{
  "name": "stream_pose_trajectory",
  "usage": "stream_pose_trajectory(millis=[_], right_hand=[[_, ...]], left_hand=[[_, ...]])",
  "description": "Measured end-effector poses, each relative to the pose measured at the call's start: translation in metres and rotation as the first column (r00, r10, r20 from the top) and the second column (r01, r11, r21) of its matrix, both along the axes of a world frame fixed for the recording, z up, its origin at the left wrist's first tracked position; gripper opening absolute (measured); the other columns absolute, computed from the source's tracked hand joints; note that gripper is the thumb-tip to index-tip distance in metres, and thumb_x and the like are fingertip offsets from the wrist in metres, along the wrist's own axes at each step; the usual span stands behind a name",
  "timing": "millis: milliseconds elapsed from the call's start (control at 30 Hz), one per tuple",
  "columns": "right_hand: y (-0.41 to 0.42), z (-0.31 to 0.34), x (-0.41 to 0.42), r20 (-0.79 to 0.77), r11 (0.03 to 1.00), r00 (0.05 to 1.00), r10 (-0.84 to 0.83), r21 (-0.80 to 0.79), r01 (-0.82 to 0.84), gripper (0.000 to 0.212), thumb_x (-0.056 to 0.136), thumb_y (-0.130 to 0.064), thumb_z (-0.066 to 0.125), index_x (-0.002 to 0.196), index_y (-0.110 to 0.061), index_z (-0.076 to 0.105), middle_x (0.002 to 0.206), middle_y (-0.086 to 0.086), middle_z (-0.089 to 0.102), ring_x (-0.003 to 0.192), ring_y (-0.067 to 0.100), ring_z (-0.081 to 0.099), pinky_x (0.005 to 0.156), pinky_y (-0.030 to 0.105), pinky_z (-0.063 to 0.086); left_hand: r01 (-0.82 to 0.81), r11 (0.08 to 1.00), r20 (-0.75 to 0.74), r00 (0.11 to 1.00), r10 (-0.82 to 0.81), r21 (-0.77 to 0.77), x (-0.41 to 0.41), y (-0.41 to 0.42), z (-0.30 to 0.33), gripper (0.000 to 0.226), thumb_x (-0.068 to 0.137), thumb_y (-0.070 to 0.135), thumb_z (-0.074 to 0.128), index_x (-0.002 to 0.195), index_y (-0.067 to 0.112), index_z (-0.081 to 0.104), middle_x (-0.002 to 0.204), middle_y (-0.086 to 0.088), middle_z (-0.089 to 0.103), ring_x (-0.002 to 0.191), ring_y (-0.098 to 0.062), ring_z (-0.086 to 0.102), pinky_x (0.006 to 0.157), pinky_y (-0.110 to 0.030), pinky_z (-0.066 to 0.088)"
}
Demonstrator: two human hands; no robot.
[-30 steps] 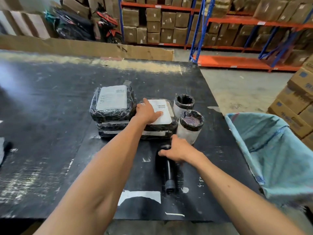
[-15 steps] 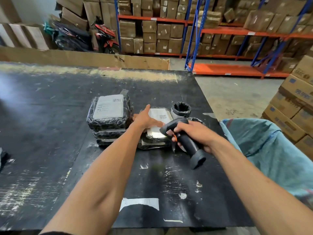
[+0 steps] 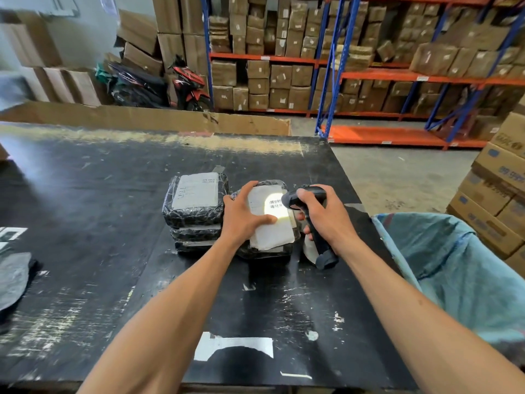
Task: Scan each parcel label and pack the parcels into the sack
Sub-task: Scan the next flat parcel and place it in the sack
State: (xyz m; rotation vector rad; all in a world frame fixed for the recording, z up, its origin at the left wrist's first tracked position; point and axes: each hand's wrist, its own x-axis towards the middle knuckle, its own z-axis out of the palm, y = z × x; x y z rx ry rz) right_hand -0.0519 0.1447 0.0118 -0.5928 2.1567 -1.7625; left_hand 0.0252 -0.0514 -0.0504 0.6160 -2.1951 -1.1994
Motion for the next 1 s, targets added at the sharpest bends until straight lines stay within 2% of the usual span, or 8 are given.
stream_pose_trajectory(millis=[133,300,600,700,800,1000], right_hand=[[-0.006,0.004,0.01,-0.106,1.0,0.994,-0.014,0.02,0.016,0.049,0.089,-0.065,0.065,0.127,-0.037,0.052,0.075,0.003,0.075,0.051,0.016,0.066,0.046,0.029,0.054],[-0.007,0.012,0.018,-0.183,0.999,0.983,-0.015,0.034,0.021,0.047,0.086,-0.067,0.062,0.123,-0.04,0.05,0.08,0.005,0.075,0.05,0.013,0.067,0.045,0.029,0.054],[0.003,0.016,0.024,-0.223,1.0,0.975,0.0,0.03,0.007,0.045,0.09,-0.064,0.065,0.125,-0.039,0.051,0.087,0.003,0.076,0.052,0.006,0.067,0.045,0.027,0.054],[0.005,0.015,0.025,-0.228,0.999,0.974,-0.002,0.047,0.013,0.044,0.089,-0.066,0.064,0.123,-0.041,0.051,0.082,0.002,0.076,0.051,0.013,0.068,0.048,0.034,0.058],[0.006,0.012,0.025,-0.235,0.997,0.972,0.0,0.075,0.018,0.045,0.089,-0.068,0.062,0.123,-0.042,0.049,0.087,0.002,0.075,0.052,0.016,0.069,0.053,0.038,0.062],[0.009,0.009,0.027,-0.225,0.997,0.974,0.014,0.075,0.003,0.045,0.089,-0.067,0.061,0.123,-0.041,0.048,0.086,0.006,0.075,0.051,0.014,0.068,0.047,0.031,0.057]], left_hand=[[-0.018,1.0,-0.061,0.998,0.018,0.0,0.01,0.001,0.01,0.094,0.06,0.037,0.098,0.14,0.048,0.048,0.127,-0.006,0.046,0.111,-0.022,0.047,0.092,-0.032,0.045],[-0.054,0.998,-0.062,0.997,0.052,-0.032,0.017,0.003,0.02,0.095,0.059,0.04,0.097,0.14,0.048,0.048,0.123,-0.005,0.04,0.103,-0.019,0.045,0.091,-0.027,0.04],[-0.074,0.996,-0.071,0.995,0.071,-0.04,0.017,0.005,0.02,0.092,0.059,0.04,0.098,0.137,0.048,0.05,0.123,-0.006,0.037,0.101,-0.023,0.049,0.094,-0.027,0.043],[-0.078,0.997,-0.068,0.995,0.076,-0.028,0.017,0.006,0.018,0.091,0.059,0.041,0.097,0.137,0.048,0.051,0.122,-0.005,0.038,0.102,-0.025,0.05,0.093,-0.026,0.042],[-0.077,0.997,-0.061,0.995,0.075,-0.021,0.019,0.008,0.017,0.091,0.059,0.041,0.098,0.137,0.048,0.051,0.122,-0.005,0.038,0.103,-0.024,0.051,0.093,-0.027,0.043],[-0.064,0.998,-0.063,0.996,0.063,-0.024,0.025,0.015,0.019,0.088,0.062,0.037,0.096,0.137,0.047,0.051,0.121,-0.005,0.037,0.101,-0.026,0.05,0.095,-0.033,0.048]])
